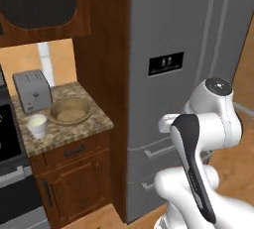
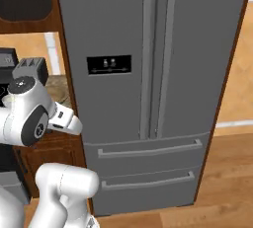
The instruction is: Grab a lemon wedge from the fridge and one ice cube from the ice bowl, and put them in the glass of lemonade.
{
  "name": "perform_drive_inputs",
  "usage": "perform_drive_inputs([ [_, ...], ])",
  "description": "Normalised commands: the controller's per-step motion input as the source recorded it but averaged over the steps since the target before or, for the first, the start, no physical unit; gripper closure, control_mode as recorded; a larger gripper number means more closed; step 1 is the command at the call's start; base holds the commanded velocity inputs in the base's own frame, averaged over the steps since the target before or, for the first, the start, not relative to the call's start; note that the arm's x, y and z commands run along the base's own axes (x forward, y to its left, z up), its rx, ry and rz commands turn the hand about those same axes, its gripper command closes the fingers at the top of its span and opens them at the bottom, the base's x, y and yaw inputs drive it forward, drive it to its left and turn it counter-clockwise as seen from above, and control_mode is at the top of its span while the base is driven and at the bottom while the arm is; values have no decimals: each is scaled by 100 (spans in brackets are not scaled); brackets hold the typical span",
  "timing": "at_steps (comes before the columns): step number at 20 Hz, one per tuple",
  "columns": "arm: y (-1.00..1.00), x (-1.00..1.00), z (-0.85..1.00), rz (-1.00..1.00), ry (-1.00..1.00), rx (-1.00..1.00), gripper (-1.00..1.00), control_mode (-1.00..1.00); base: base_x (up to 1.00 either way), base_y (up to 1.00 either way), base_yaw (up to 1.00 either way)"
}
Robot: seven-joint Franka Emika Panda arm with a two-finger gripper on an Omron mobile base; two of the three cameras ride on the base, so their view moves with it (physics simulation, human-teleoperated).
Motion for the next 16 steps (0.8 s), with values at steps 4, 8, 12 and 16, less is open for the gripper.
perform_drive_inputs([
  [4, 0, 0, 0, 0, 0, 0, -100, 100, 1, -95, 6],
  [8, 0, 0, 0, 0, 0, 0, -100, 100, 0, -82, 36],
  [12, 0, 0, 0, 0, 0, 0, -100, 100, 0, -74, 34],
  [16, 0, 0, 0, 0, 0, 0, -100, 100, 0, -56, 23],
])
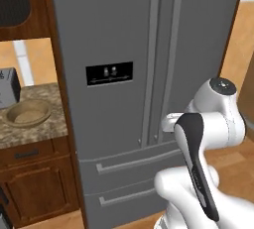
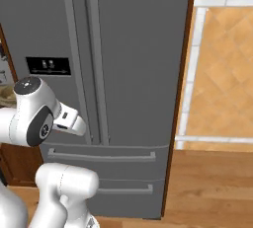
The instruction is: Grab a lemon wedge from the fridge and one ice cube from the ice bowl, and put them in the glass of lemonade.
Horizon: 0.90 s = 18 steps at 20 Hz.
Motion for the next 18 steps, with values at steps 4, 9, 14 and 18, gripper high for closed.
perform_drive_inputs([
  [4, 0, 0, 0, 0, 0, 0, -100, 100, -12, -31, 19],
  [9, 0, 0, 0, 0, 0, 0, -100, 100, -43, -16, 23],
  [14, 0, 0, 0, 0, 0, 0, -100, 100, -28, -31, 5],
  [18, 0, 0, 0, 0, 0, 0, -100, 100, -31, -48, 0],
])
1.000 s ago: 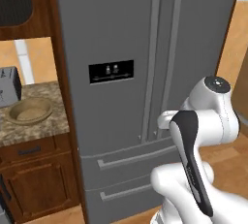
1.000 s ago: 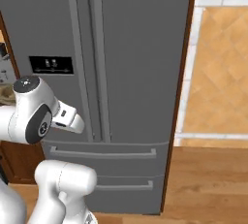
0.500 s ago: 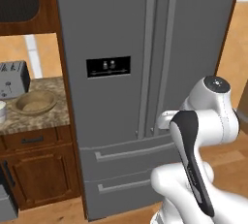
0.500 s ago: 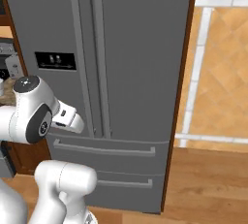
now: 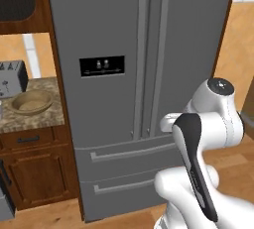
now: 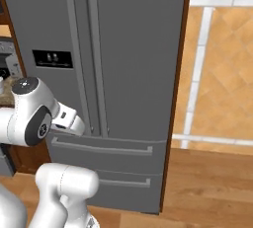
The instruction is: Grab a lemon wedge from the fridge and one ice cube from the ice bowl, and put them in the glass of lemonade.
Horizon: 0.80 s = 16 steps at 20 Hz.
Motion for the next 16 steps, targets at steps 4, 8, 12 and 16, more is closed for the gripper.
perform_drive_inputs([
  [4, 0, 0, 0, 0, 0, 0, -100, 100, -38, -11, 1],
  [8, 0, 0, 0, 0, 0, 0, -100, 100, -60, 0, 2],
  [12, 0, 0, 0, 0, 0, 0, -100, 100, -22, 0, 0],
  [16, 0, 0, 0, 0, 0, 0, -100, 100, 0, -3, 0],
])
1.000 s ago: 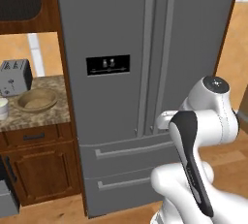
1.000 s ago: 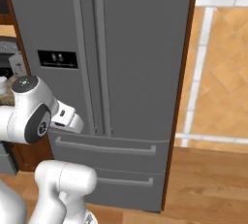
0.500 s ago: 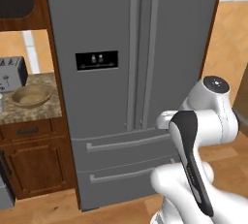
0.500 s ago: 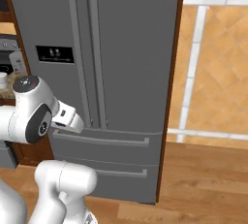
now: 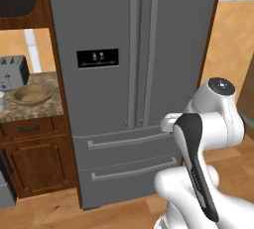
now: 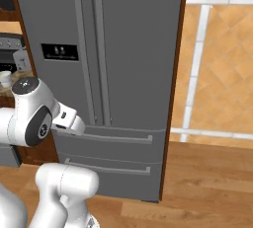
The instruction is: Grab a lemon wedge from the fridge and one ice cube from the ice bowl, and put them in the glass of lemonade.
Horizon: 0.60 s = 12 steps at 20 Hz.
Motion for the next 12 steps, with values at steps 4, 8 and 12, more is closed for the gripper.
perform_drive_inputs([
  [4, 0, 0, 0, 0, 0, 0, -100, 100, 0, 0, 0],
  [8, 4, 0, 0, 0, -1, 0, -100, -100, 0, 8, 0],
  [12, 12, 11, 0, 0, 0, 0, -100, -100, 0, 0, 0],
])
